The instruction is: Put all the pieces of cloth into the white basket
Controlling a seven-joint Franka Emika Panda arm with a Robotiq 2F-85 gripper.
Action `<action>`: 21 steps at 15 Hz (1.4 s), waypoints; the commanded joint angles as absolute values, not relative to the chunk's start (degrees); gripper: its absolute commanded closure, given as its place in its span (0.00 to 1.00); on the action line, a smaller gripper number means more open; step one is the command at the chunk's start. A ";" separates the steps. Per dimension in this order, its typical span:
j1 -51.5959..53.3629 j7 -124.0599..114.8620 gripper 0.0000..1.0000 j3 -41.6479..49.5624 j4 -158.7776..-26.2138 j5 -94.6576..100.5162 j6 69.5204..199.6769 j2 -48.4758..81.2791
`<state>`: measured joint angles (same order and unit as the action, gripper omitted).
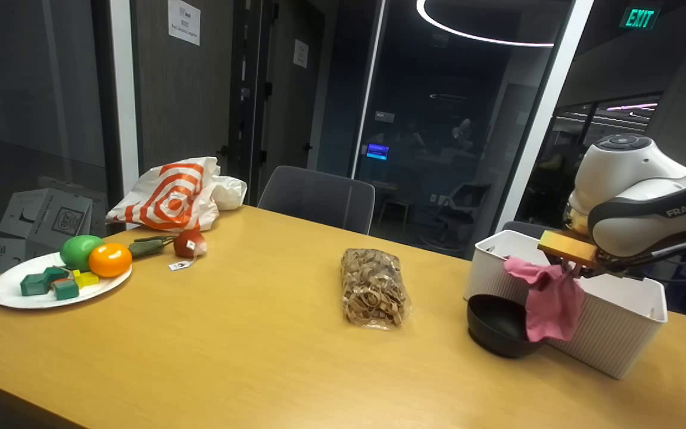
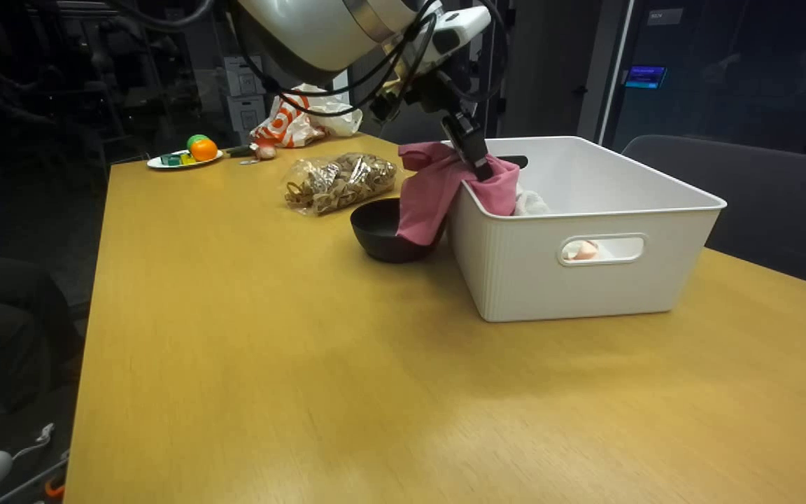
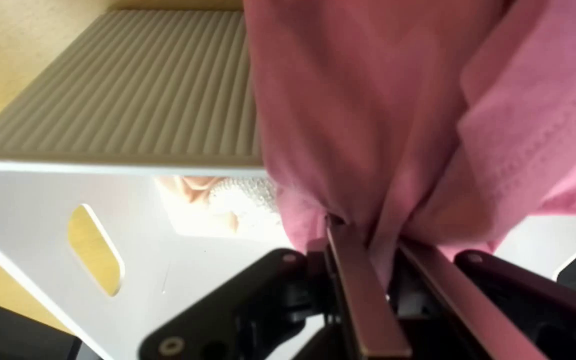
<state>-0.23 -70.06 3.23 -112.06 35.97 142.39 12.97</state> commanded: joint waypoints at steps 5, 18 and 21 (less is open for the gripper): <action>0.75 -70.57 0.93 6.87 -114.67 40.34 148.20 7.71; 0.52 -87.73 0.45 7.12 -103.57 61.93 145.77 14.53; 0.67 -86.86 0.22 6.81 -105.60 61.47 146.02 12.45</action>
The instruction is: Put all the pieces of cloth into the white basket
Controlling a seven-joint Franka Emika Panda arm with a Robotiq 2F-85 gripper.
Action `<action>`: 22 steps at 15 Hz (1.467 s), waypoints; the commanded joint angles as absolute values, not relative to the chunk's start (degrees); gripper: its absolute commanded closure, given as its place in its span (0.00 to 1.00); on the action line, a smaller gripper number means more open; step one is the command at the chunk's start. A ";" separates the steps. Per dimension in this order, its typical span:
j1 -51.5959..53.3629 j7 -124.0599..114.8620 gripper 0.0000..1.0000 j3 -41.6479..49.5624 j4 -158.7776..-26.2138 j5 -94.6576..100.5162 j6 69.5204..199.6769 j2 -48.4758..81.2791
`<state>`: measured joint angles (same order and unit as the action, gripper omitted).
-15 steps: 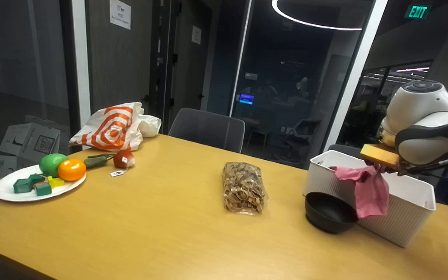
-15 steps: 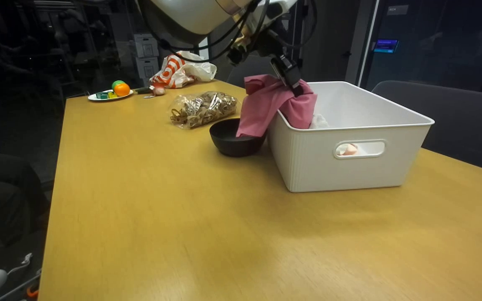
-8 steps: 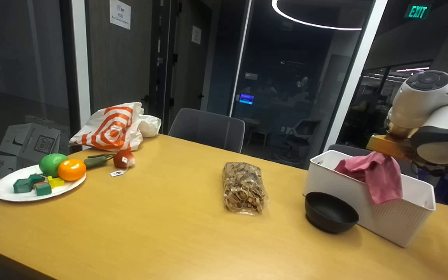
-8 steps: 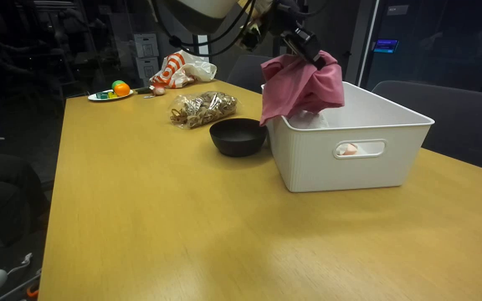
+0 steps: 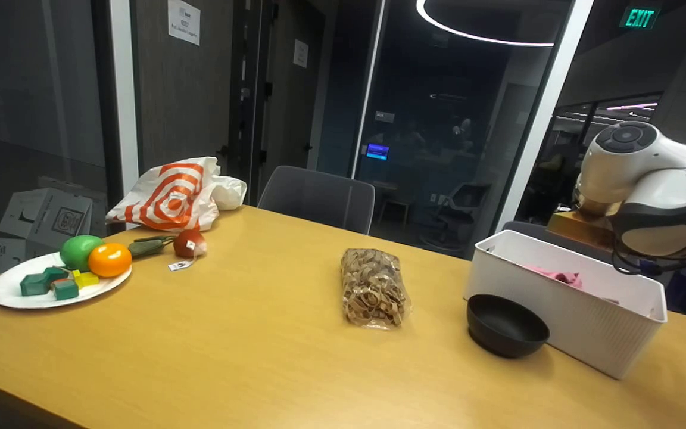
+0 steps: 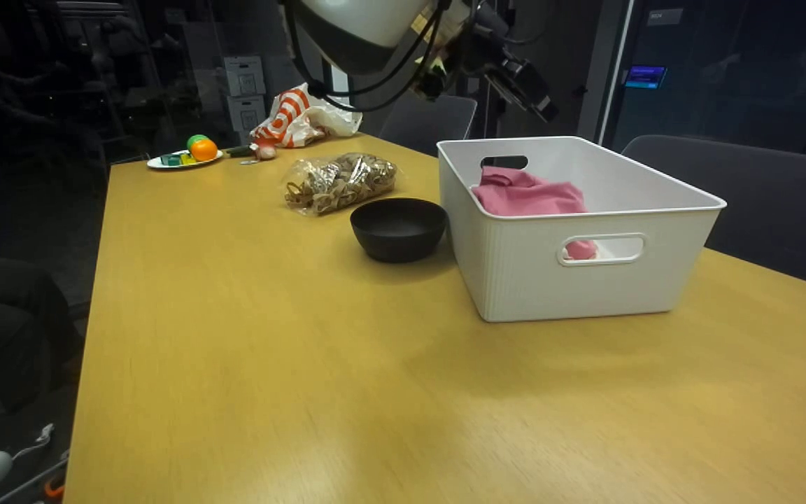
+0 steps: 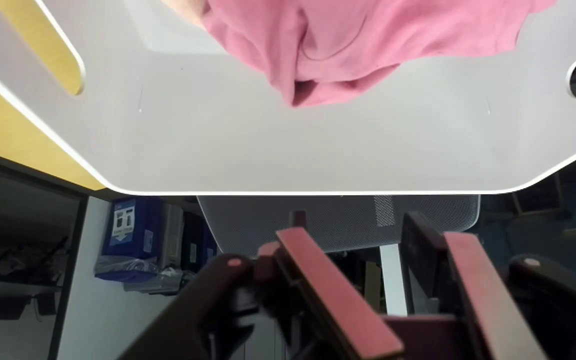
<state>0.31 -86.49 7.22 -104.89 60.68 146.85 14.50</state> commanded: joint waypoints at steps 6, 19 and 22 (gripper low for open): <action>-0.24 -59.89 0.00 1.14 -118.19 34.27 140.33 1.50; 2.23 -17.64 0.00 -2.82 -111.38 5.55 86.52 -14.70; 1.37 -19.27 0.00 -3.41 -112.41 6.13 87.87 -14.80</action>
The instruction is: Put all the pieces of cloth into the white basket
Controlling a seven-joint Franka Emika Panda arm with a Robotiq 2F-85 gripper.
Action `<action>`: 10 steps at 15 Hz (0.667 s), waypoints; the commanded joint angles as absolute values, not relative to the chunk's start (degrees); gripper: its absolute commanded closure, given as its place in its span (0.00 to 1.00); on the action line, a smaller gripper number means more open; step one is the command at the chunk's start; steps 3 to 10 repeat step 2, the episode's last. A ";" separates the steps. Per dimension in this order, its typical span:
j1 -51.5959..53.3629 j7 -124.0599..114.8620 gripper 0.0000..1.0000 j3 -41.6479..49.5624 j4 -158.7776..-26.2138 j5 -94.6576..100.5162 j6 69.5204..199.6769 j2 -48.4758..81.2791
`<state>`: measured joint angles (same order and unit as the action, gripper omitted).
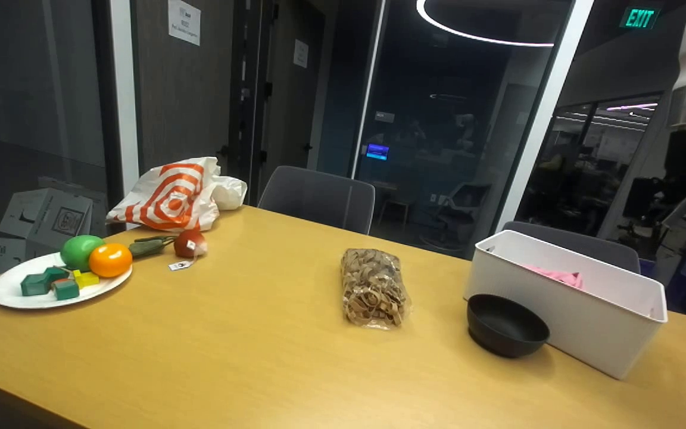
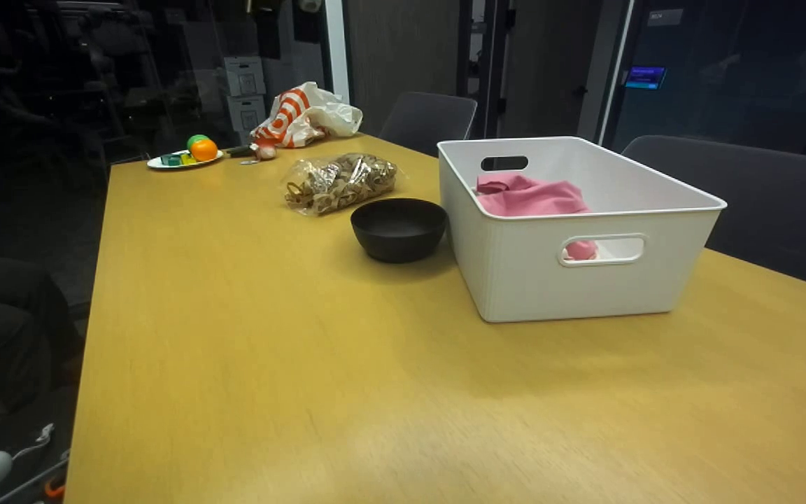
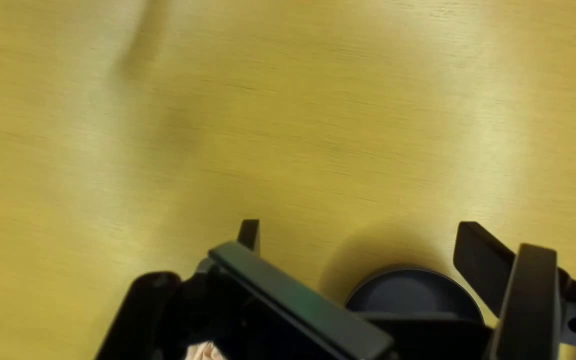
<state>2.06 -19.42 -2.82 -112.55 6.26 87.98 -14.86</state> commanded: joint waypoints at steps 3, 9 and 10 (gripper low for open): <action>1.32 -19.33 0.00 -3.39 -112.85 6.15 87.97 -14.73; 1.32 -19.33 0.00 -3.39 -112.85 6.15 87.97 -14.73; 1.32 -19.33 0.00 -3.39 -112.85 6.15 87.97 -14.73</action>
